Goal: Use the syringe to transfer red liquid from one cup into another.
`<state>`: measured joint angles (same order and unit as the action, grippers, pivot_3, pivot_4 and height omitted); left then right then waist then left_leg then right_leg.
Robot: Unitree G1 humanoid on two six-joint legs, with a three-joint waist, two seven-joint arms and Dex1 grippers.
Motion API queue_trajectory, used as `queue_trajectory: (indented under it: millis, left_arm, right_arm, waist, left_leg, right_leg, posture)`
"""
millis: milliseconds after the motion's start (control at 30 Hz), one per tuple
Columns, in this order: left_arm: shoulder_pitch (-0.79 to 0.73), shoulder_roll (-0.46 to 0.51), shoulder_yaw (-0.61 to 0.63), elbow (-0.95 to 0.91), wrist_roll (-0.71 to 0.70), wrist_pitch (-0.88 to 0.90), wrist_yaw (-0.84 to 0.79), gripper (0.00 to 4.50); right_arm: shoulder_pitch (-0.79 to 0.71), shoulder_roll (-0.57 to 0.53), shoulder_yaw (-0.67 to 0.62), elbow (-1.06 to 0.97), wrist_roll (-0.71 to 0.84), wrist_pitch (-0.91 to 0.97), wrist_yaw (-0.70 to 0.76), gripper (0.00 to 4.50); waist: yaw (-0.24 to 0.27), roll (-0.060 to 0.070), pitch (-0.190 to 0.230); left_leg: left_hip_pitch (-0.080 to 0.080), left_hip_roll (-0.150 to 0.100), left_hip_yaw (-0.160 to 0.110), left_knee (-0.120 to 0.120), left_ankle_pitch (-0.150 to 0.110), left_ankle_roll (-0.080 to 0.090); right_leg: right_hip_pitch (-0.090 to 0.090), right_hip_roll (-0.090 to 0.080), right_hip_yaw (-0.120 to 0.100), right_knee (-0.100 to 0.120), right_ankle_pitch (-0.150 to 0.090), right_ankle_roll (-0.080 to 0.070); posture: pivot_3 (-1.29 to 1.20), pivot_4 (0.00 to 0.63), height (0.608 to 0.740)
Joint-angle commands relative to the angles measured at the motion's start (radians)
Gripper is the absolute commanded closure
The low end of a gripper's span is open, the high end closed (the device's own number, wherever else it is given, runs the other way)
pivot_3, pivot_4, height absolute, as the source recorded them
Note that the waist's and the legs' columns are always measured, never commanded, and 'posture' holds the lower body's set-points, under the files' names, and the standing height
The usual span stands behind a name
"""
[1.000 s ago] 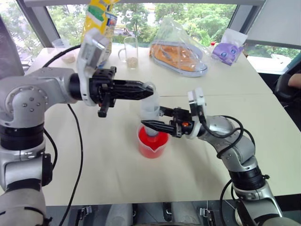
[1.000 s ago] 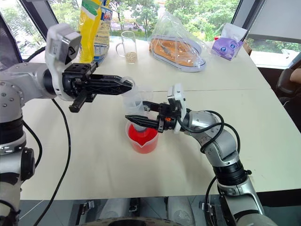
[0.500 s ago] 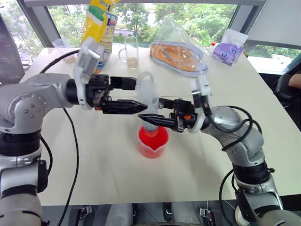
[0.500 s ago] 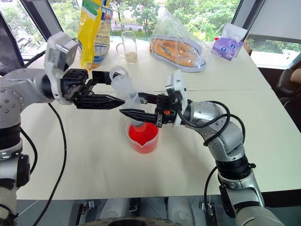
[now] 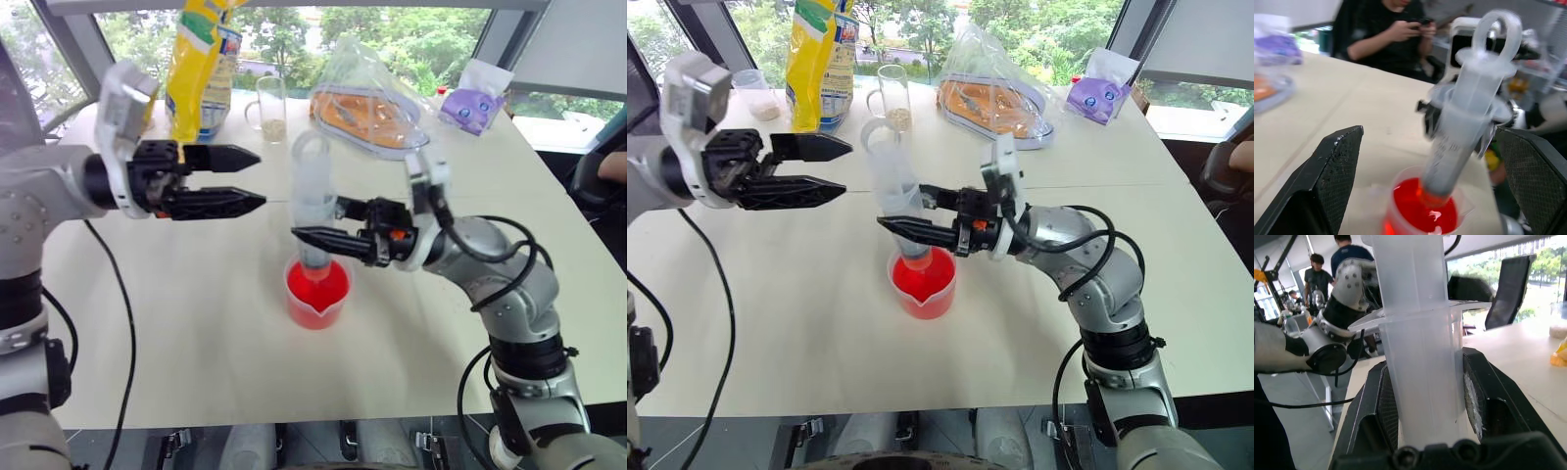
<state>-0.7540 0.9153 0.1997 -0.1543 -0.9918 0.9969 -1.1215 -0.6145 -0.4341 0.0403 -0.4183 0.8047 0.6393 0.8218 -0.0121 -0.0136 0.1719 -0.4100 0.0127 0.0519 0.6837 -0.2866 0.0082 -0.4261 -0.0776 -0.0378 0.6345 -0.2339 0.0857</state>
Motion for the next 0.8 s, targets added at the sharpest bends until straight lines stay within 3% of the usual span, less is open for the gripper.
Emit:
queue_trajectory:
  millis: [33,267,533,800]
  left_arm:
    - [0.002,0.03,0.046,0.011,0.015,-0.033,-0.012,0.1]
    - [0.023,0.022,0.072,0.005,0.021,-0.064,0.02,0.1]
    - [0.042,0.009,0.102,-0.04,-0.007,-0.061,0.068,0.1]
    - [-0.1,-0.059,0.058,0.058,0.04,-0.114,0.127,0.1]
  right_arm:
    - [-0.097,0.001,-0.068,0.044,0.056,0.013,-0.008,3.06]
    - [-0.348,0.069,-0.036,0.473,-0.108,-0.165,0.09,3.06]
    - [-0.462,0.184,0.003,0.949,-0.322,-0.469,0.202,3.06]
    - [-0.464,0.22,-0.011,1.034,-0.376,-0.535,0.249,3.06]
  waist:
    - [0.0,0.0,0.0]
    - [-0.002,0.0,0.0]
    - [-0.005,0.0,0.0]
    - [-0.004,0.001,0.001]
  left_leg:
    - [0.0,0.0,0.0,0.0,0.0,0.0]
    - [0.0,0.0,0.001,0.0,0.0,0.0]
    - [0.0,0.0,0.002,-0.001,0.0,0.0]
    - [0.0,0.0,0.001,-0.001,0.0,0.0]
  right_leg:
    - [0.0,0.0,0.0,0.0,0.0,0.0]
    - [0.0,0.0,0.0,0.0,0.0,0.0]
    - [-0.001,0.0,0.001,0.0,0.0,0.0]
    - [-0.001,0.0,0.001,0.0,0.0,0.0]
  posture:
    - [0.0,0.15,0.74]
    - [0.0,0.15,0.74]
    - [0.0,0.15,0.74]
    - [0.0,0.15,0.74]
